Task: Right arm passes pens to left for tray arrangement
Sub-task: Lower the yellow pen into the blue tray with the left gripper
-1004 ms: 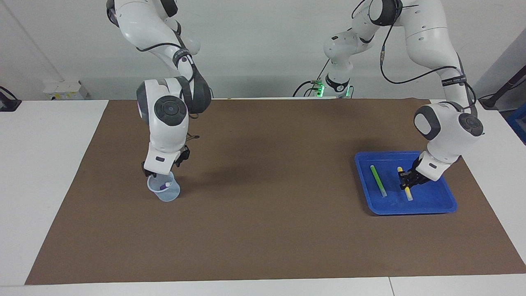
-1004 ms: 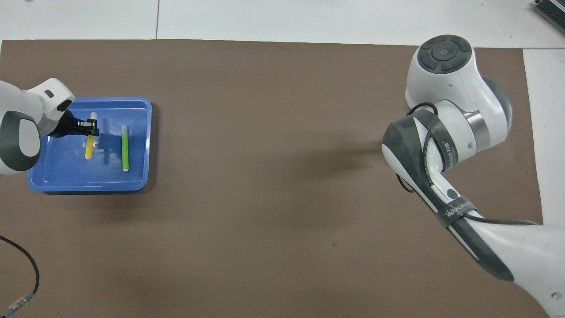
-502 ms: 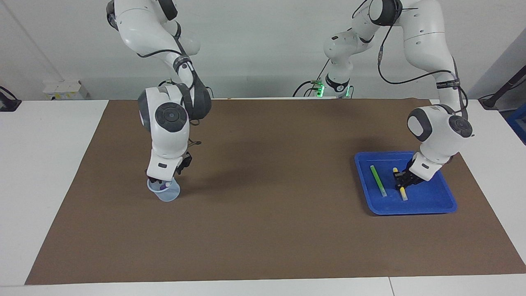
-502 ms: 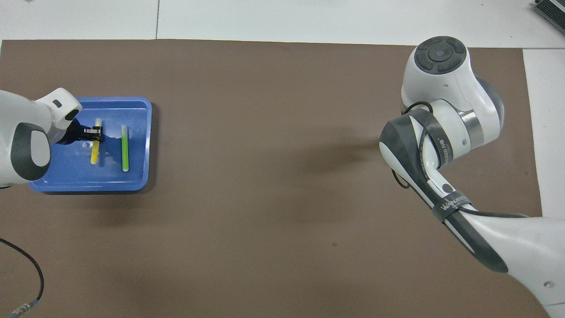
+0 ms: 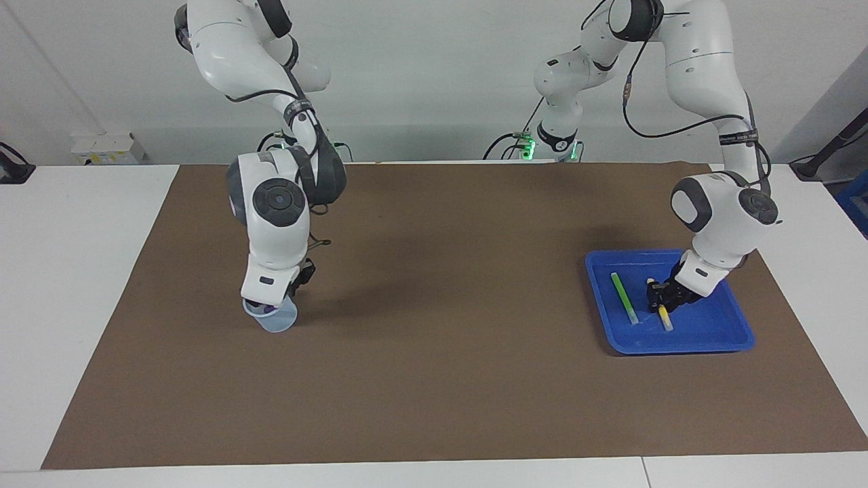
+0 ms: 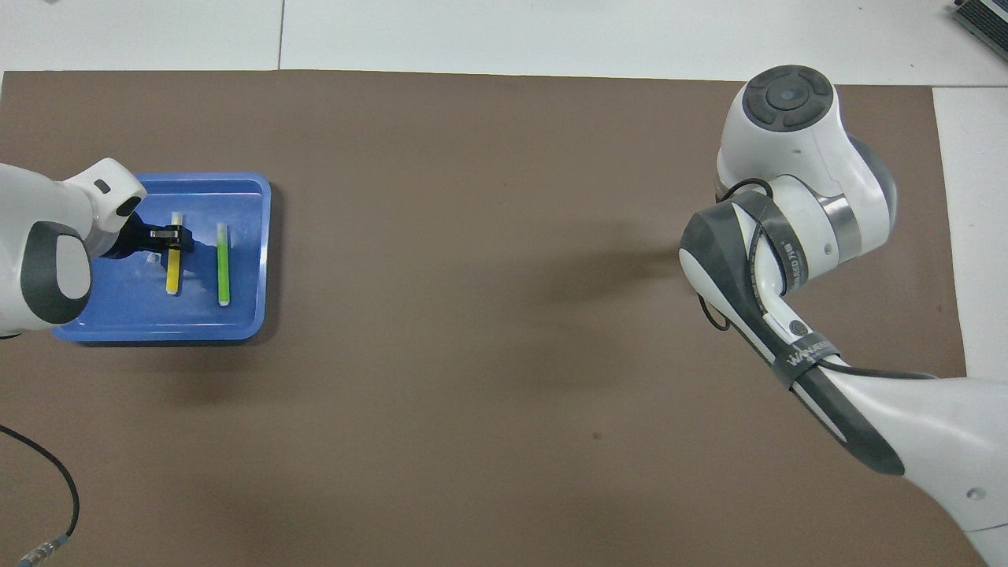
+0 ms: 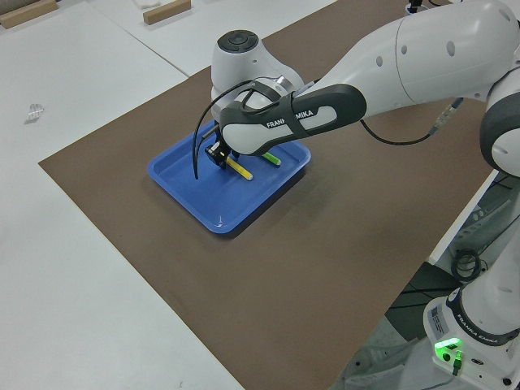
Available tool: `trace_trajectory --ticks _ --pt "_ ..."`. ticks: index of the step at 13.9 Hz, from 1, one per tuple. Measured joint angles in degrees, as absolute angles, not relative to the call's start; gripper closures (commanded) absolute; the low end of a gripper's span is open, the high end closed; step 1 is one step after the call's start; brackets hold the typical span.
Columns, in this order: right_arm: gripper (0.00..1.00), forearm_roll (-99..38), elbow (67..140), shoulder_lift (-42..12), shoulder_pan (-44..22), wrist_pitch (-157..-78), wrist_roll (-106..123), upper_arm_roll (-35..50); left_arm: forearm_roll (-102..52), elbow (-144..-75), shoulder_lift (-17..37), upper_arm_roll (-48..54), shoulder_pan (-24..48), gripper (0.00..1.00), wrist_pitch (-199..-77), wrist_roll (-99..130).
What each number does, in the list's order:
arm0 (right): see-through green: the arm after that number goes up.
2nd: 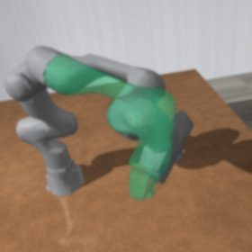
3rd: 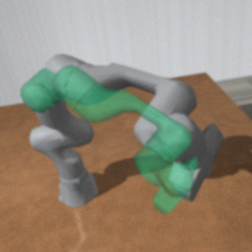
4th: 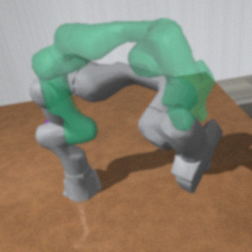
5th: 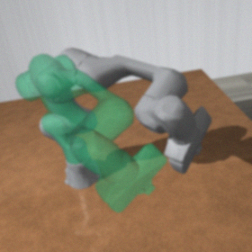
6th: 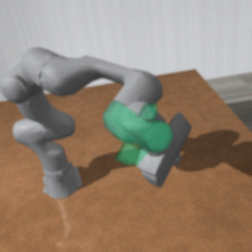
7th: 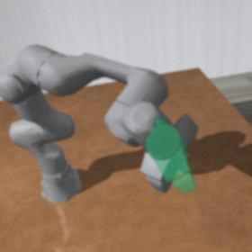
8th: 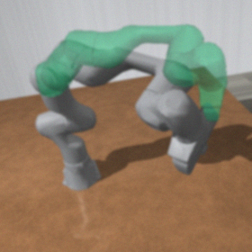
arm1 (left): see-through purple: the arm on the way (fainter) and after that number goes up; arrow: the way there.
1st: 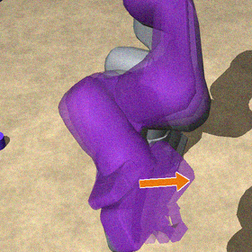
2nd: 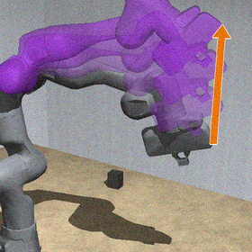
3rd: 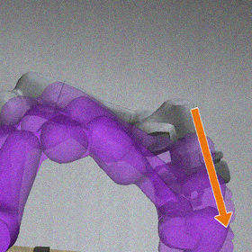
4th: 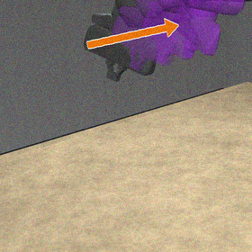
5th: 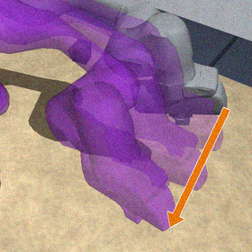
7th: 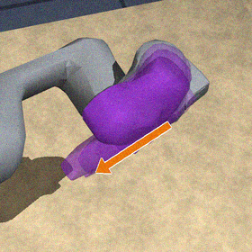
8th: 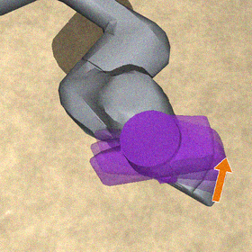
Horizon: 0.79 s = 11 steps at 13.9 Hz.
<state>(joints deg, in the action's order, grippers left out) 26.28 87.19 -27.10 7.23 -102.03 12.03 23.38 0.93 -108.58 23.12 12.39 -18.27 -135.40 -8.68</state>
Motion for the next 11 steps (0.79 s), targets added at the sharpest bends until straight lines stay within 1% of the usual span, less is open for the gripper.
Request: trace_trajectory --ticks 5,10,11 --pt "0.59 26.33 87.11 -27.11 7.77 -104.19 12.04 23.34 0.94 -108.60 23.11 12.69 -18.24 0.01 -135.87 -8.97" --pt "0.61 26.34 87.11 -27.95 8.14 -104.53 12.05 23.34 0.95 -107.56 21.83 12.70 -18.24 0.01 -136.62 -9.04" --pt "0.64 26.34 87.11 -28.10 8.14 -104.54 12.05 23.35 0.95 -107.56 21.40 12.68 -18.25 0.01 -136.81 -9.05"
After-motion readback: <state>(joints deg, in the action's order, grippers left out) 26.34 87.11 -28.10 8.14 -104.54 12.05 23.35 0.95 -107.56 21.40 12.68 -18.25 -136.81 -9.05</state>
